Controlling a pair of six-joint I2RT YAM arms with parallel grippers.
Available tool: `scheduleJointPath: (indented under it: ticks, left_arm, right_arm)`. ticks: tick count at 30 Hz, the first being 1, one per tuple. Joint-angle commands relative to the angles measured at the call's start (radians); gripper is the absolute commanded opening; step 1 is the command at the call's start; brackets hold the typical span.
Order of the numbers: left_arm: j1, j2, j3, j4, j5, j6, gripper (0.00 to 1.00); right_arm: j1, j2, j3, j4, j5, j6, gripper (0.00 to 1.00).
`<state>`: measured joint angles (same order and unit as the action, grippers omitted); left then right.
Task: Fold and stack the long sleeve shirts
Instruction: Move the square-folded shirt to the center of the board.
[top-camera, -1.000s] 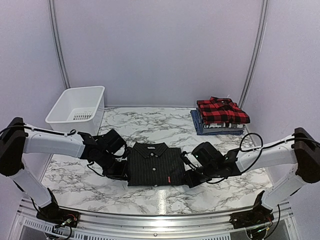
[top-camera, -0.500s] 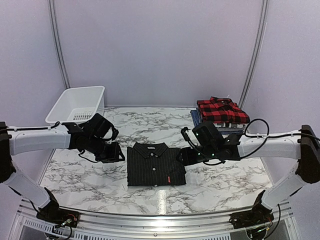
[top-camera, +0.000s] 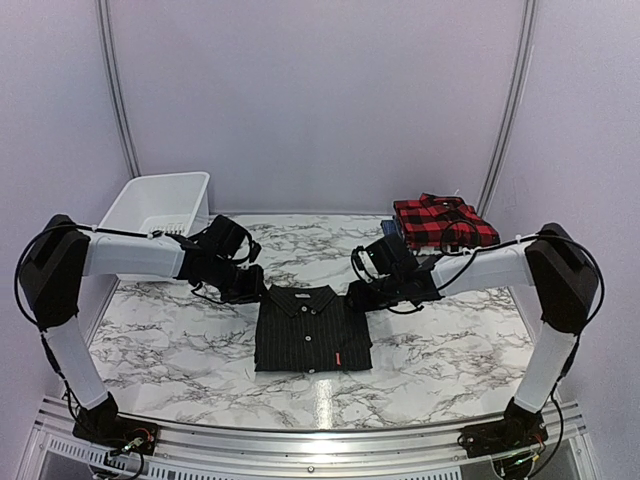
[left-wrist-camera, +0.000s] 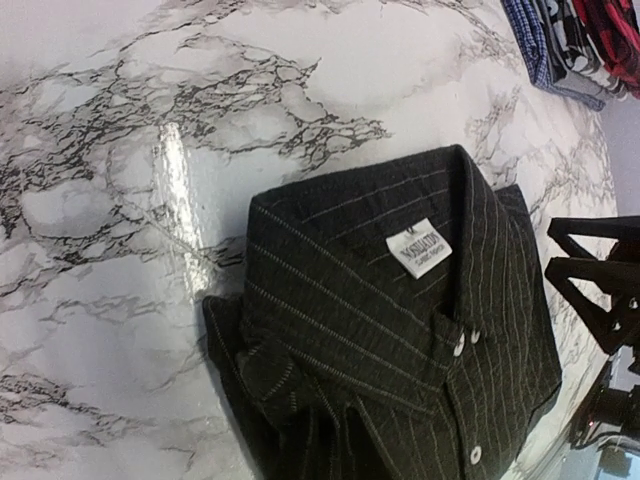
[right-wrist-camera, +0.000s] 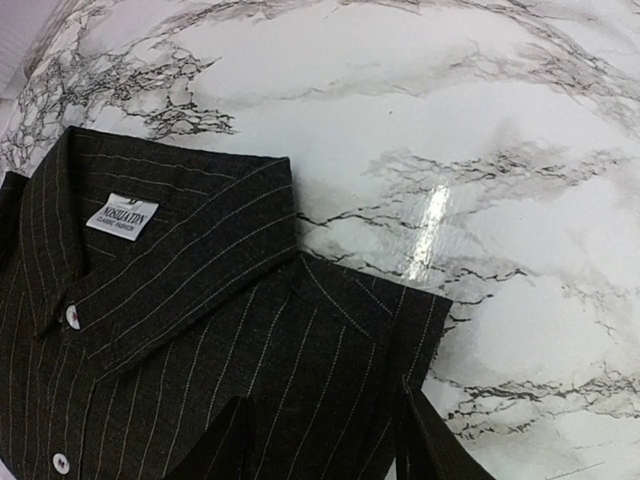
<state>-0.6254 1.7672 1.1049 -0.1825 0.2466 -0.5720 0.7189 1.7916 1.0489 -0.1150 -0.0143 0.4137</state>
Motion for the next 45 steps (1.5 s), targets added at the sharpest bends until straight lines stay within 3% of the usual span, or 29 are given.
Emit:
scheduleJointPath:
  ticks: [1, 6, 14, 27, 37, 45]
  left_arm:
    - [0.003, 0.061, 0.044, 0.041, 0.014, 0.017, 0.04]
    - [0.003, 0.089, 0.053, 0.041, 0.008, 0.014, 0.0]
    - [0.003, 0.079, 0.052, 0.041, 0.004, 0.012, 0.0]
    - [0.003, 0.028, 0.033, 0.042, -0.029, 0.026, 0.0]
    - [0.003, 0.07, 0.052, 0.041, -0.098, 0.036, 0.0]
    - [0.007, 0.165, 0.071, 0.04, -0.109, 0.045, 0.0]
  right_arm:
    - [-0.025, 0.048, 0.052, 0.042, 0.005, -0.014, 0.43]
    - [-0.026, 0.09, 0.079, 0.043, -0.005, -0.019, 0.39]
    - [-0.024, 0.089, 0.11, 0.022, -0.019, -0.031, 0.0]
    - [-0.018, -0.052, 0.054, -0.026, 0.094, -0.019, 0.0]
    - [-0.05, 0.0, 0.014, -0.023, 0.174, 0.004, 0.0]
    - [-0.063, 0.072, 0.001, 0.025, 0.114, 0.017, 0.0]
